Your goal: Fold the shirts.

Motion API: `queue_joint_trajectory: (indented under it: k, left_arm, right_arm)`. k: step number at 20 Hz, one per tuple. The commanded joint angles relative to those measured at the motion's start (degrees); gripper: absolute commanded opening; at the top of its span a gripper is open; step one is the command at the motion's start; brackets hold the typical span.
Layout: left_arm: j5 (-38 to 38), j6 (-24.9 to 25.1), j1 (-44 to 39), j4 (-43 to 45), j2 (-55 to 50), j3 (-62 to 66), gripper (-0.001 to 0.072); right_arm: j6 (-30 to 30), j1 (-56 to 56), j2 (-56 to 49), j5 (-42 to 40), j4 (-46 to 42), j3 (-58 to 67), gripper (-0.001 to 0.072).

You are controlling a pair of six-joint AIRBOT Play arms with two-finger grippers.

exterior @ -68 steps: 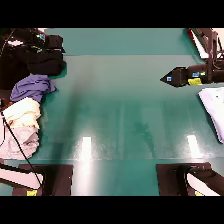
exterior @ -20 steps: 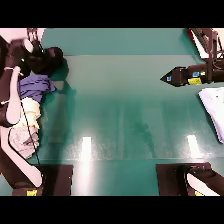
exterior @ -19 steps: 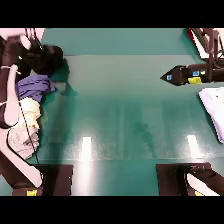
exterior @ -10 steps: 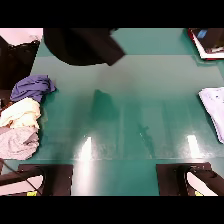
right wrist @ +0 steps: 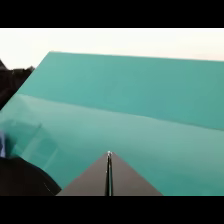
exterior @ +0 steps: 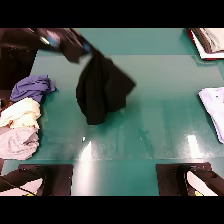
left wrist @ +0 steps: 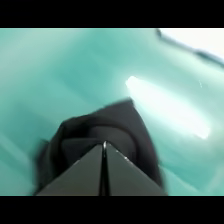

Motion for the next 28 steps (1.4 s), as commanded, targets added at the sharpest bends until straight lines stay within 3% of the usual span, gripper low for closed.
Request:
queue_joint_trajectory:
  k: [1, 2, 3, 7, 10, 13, 19, 27, 28]
  left_arm:
    - [0.9, -3.7, -1.3, 1.1, -3.4, -7.3, 0.0293]
    - [0.8, -6.5, 0.2, 2.6, -3.5, -7.0, 0.0549]
    - [-0.9, -8.9, 2.3, 4.2, -3.4, -6.1, 0.0553]
    - [-12.8, -10.3, 12.8, 7.6, -2.2, -6.4, 0.0552]
    - [-14.2, -10.2, 16.9, 7.6, -1.9, -15.3, 0.0552]
    - [-5.3, -8.4, 17.5, 6.8, -1.4, -29.0, 0.0552]
    - [12.9, -0.1, 17.5, -7.1, -1.6, -45.1, 0.0553]
    - [21.5, 0.9, 14.9, -11.3, -4.6, -46.0, 0.0550]
    - [22.3, 0.9, 14.4, -11.5, -5.0, -46.0, 0.0516]
  right_arm:
    - [0.0, 0.7, 0.0, 2.7, -0.2, 0.7, 0.0022]
    - [0.0, 0.7, 0.0, 2.7, -0.2, 0.7, 0.0022]
    - [0.0, 0.7, 0.0, 2.8, -0.4, 0.7, 0.0022]
    - [0.0, 0.1, 0.0, 5.6, -0.6, 0.6, 0.0022]
    - [0.0, 0.1, -0.3, 5.6, -0.5, 0.6, 0.0022]
    - [0.0, 0.1, -0.4, 5.6, -0.5, 0.6, 0.0022]
    - [0.0, 0.1, -0.4, 5.7, -0.4, 0.6, 0.0022]
    - [0.0, 0.1, -0.4, 9.4, -0.5, 0.6, 0.0022]
    - [0.0, 0.1, -0.4, 10.0, -0.4, 0.6, 0.0022]
